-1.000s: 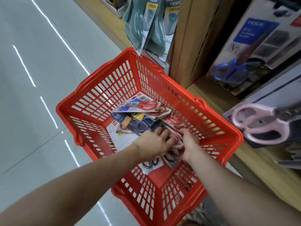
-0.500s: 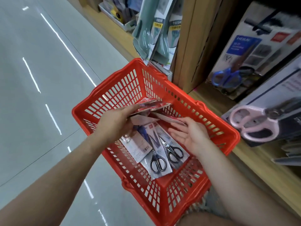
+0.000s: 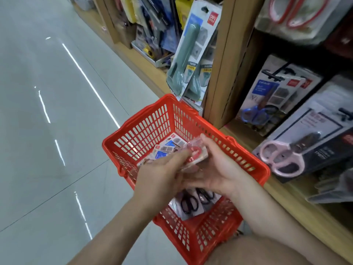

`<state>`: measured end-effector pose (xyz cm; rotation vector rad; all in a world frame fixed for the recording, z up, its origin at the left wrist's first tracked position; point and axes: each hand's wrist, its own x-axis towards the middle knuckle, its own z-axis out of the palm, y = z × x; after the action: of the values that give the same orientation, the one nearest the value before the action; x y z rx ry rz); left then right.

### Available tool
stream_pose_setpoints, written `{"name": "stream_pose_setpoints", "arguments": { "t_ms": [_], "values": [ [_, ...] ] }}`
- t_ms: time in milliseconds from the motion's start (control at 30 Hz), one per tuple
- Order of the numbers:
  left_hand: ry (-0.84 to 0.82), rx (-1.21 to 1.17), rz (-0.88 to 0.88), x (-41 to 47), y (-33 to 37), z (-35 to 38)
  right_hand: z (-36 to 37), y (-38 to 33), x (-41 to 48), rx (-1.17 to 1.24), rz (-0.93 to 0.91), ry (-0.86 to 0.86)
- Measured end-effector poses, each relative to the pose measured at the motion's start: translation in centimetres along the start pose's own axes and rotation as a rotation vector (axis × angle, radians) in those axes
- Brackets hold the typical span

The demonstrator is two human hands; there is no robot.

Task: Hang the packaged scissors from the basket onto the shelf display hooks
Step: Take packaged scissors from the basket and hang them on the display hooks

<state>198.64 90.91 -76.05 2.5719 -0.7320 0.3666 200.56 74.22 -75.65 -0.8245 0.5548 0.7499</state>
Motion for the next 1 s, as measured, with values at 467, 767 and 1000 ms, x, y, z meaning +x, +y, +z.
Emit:
{"name": "stream_pose_setpoints", "arguments": {
  "t_ms": [467,767,1000],
  "values": [
    [-0.188,-0.543,-0.151,-4.7,2.0,-2.1,-2.8,0.3,-2.4,-0.14,-0.316,0.122],
    [-0.024,-1.145,-1.086,0.2,4.6,-1.8,-4.8,-0.8,-4.0,-0.209,-0.391,-0.04],
    [0.03,-1.395,-1.036,3.3,5.0,-2.6,-5.5,-1.4,-6.6,-0.391,-0.438,-0.095]
  ]
}}
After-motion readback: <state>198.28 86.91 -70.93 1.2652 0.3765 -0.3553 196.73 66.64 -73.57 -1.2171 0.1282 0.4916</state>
